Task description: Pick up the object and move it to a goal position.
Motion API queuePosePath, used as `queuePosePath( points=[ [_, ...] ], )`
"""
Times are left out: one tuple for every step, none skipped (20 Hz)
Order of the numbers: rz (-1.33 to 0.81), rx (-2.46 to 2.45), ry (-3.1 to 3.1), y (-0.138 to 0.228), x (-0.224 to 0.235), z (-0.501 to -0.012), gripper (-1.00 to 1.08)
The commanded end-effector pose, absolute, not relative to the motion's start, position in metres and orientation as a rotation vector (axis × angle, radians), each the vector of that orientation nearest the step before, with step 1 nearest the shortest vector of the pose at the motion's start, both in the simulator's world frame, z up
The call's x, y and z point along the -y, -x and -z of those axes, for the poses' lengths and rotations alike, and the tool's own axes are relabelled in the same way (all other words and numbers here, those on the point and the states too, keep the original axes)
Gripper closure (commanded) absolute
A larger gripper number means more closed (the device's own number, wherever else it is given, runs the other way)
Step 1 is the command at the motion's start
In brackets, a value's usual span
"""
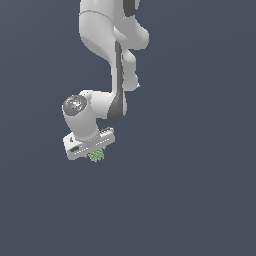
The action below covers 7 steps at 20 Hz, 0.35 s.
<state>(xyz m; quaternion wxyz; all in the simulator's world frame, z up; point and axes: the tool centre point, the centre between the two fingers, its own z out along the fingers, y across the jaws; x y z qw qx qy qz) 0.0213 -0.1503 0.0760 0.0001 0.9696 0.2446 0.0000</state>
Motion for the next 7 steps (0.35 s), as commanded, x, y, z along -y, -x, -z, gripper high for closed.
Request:
queuePosePath(
  points=[
    [0.0,-0.77,-3.046,-0.0261,0.1561,-0.0771,1.08],
    [0.0,-0.77,-3.046,-0.0273,0.1577,-0.0774,1.08],
    [0.0,-0.77,-3.046,-0.0283,0.159,-0.0776,1.08],
    [0.0,-0.77,-3.046,-0.0291,0.16,-0.0778,1.08],
    [0.0,-0.77,-3.046,-0.0297,0.1608,-0.0779,1.08],
    [0.0,-0.77,-3.046,-0.03,0.1612,-0.078,1.08],
    [0.0,-0.77,-3.046,-0.0301,0.1613,-0.078,1.08]
  ],
)
